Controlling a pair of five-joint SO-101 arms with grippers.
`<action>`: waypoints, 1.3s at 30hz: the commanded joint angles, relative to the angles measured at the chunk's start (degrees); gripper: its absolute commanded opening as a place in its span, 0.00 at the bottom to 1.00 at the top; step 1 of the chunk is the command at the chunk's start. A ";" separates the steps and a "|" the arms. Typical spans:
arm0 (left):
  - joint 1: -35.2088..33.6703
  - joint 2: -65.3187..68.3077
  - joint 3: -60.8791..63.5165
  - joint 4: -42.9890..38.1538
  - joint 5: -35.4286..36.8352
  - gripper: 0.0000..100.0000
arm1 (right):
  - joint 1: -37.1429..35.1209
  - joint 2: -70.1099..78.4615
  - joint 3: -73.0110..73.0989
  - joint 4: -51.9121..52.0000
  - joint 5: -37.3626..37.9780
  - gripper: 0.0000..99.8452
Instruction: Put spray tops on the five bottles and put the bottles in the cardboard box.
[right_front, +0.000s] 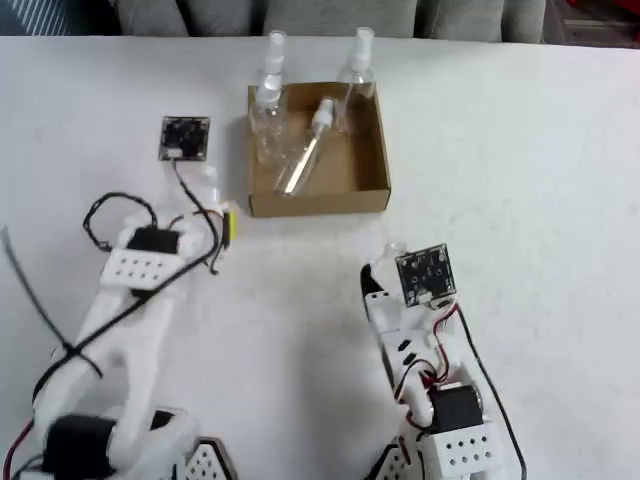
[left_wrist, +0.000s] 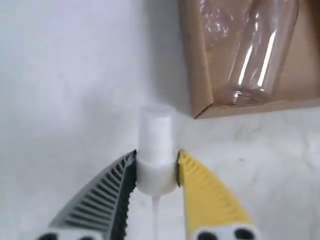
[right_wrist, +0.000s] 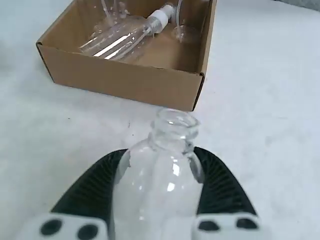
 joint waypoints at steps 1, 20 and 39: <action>-1.10 6.55 -6.07 -1.67 -0.62 0.02 | 2.07 -0.40 -2.99 1.80 -0.62 0.02; -7.69 17.54 -14.15 1.76 -0.79 0.18 | 6.73 41.89 -22.95 4.44 1.32 0.02; -7.08 11.82 -22.24 18.64 0.70 0.26 | 11.56 73.10 -40.97 7.34 6.68 0.11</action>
